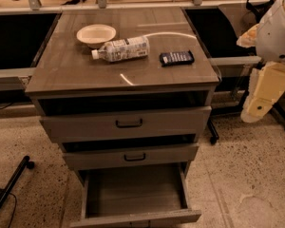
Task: Place blue plastic bottle into bottom drawer
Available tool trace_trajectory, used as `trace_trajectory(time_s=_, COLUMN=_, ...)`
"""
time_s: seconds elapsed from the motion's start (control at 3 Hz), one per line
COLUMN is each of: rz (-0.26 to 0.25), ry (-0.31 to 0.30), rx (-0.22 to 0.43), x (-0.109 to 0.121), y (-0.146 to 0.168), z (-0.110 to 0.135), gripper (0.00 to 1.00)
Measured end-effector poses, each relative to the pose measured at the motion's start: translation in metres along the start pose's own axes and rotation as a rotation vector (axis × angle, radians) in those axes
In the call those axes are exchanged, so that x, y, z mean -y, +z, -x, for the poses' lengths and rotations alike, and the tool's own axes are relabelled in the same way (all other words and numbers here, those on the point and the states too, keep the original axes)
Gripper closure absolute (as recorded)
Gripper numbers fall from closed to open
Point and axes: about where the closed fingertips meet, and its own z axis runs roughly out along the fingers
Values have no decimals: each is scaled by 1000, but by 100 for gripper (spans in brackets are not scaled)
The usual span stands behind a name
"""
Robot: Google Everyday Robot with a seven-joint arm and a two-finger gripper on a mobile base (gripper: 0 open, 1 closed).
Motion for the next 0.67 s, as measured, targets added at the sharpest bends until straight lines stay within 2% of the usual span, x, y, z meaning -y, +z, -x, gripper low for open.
trace_trajectory(time_s=0.67, rz=11, ry=-95, rx=92, x=37, y=36, z=52, gripper=0)
